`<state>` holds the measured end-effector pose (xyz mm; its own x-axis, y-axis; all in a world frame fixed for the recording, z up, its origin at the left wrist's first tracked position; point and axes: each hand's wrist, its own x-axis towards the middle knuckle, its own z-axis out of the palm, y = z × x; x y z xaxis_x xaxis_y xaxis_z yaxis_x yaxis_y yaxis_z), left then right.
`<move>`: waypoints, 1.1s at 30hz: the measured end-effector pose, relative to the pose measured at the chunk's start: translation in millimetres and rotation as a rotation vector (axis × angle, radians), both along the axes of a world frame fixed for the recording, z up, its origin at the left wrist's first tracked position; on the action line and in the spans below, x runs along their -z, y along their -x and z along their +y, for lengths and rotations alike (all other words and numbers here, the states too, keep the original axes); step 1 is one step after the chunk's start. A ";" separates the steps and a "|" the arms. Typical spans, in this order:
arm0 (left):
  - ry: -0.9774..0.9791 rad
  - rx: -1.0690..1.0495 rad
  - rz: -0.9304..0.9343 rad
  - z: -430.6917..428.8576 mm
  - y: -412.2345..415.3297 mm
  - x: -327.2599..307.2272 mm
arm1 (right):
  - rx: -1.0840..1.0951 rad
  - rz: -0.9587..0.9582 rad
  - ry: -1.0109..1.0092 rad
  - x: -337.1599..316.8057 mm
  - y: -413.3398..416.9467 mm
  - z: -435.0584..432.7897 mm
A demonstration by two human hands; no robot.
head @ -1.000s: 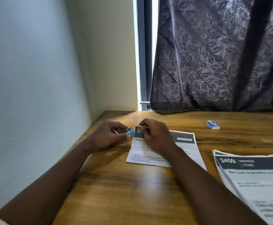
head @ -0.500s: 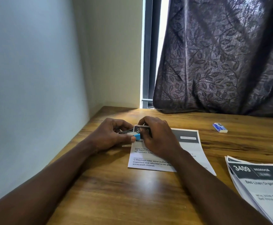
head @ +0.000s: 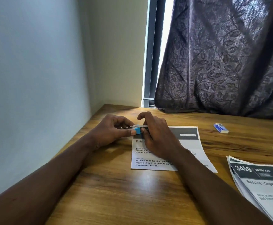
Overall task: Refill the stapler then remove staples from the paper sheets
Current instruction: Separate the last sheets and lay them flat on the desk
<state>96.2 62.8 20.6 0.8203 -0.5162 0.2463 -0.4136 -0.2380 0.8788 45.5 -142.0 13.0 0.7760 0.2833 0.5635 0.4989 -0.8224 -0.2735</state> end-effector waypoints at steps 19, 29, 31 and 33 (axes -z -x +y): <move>-0.033 -0.103 -0.020 6.0 2.3 -7.2 | -0.029 -0.046 -0.027 3.3 -2.5 0.1; -0.499 -0.419 -0.358 10.2 0.1 -0.7 | 0.042 -0.067 -0.044 5.2 -5.0 -0.4; -0.555 -0.471 -0.441 6.7 5.6 -2.6 | 0.059 -0.083 -0.057 4.4 -3.0 -0.3; -0.477 -0.550 -0.572 1.9 16.4 -7.4 | 0.071 -0.104 -0.069 2.3 -1.0 0.6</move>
